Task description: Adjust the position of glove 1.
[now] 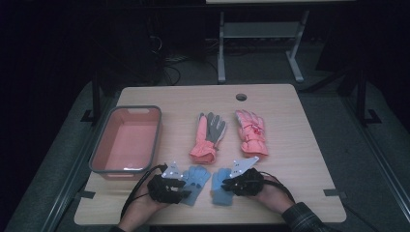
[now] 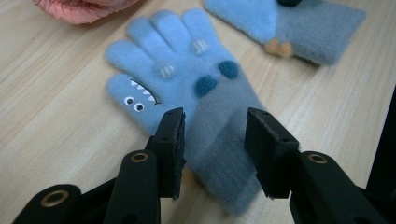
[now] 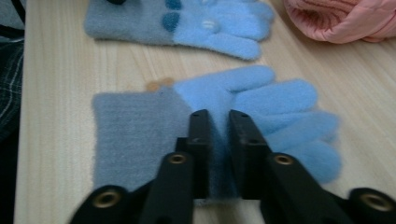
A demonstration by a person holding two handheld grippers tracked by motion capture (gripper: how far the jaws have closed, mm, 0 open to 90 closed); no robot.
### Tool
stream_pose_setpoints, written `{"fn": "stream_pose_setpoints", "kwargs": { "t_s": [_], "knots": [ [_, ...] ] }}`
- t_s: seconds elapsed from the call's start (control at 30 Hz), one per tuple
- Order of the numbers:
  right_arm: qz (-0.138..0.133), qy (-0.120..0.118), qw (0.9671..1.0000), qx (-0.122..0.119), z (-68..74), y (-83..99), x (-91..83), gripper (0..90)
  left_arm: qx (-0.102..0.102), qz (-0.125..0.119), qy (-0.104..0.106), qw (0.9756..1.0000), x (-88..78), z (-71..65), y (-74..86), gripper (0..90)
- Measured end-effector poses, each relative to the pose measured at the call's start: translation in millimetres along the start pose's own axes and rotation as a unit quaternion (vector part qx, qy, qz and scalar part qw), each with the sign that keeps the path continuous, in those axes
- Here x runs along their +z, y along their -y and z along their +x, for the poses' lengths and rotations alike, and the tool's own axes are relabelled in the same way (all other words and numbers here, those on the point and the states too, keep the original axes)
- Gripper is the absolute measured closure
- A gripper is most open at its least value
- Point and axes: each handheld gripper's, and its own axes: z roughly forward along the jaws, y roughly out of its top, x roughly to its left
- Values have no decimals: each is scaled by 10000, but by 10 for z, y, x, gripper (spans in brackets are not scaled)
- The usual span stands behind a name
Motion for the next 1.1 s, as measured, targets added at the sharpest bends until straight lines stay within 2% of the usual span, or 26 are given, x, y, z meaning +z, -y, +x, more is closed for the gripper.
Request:
{"fn": "stream_pose_setpoints", "kwargs": {
  "t_s": [0.07, 0.1, 0.23, 0.37, 0.53, 0.57, 0.67, 0.7, 0.77, 0.9, 0.97, 1.03, 1.1],
  "knots": [
    [25, -25, 10000, 51, 0, -4, -9, 838, 55, 19, 15, 10000, 11, 6, -6, 572],
    [22, -10, 10000, -7, -15, -2, -11, 843, 46, 25, 29, 10000, 20, 5, -15, 572],
    [-107, -20, 9997, 233, -66, 9, -136, 852, 153, 22, 109, 9998, 70, 4, -66, 574],
    [-319, 74, 9983, 481, -132, 53, -295, 852, 330, 43, 330, 9989, 162, -15, -162, 574],
    [-443, 229, 9971, 580, -196, 122, -456, 852, 496, 28, 532, 9973, 263, -68, -254, 582],
    [-473, 253, 9969, 567, -205, 130, -475, 852, 491, -8, 586, 9971, 287, -80, -268, 594],
    [-572, 291, 9961, 599, -226, 141, -534, 852, 551, 2, 745, 9957, 320, -96, -309, 714],
    [-579, 302, 9961, 595, -231, 141, -548, 851, 572, 1, 759, 9955, 336, -102, -331, 763],
    [-596, 318, 9959, 594, -232, 139, -560, 851, 564, 9, 812, 9951, 357, -104, -359, 804],
    [-622, 328, 9958, 584, -238, 137, -578, 851, 671, 72, 1036, 9923, 428, -113, -443, 852],
    [-655, 343, 9955, 592, -240, 136, -598, 851, 815, 82, 1130, 9902, 480, -146, -501, 854],
    [-684, 346, 9952, 607, -243, 139, -620, 851, 878, 81, 1194, 9889, 529, -179, -552, 855],
    [-706, 354, 9949, 630, -250, 144, -652, 851, 1044, 100, 1247, 9866, 595, -207, -638, 854]
  ]
}}
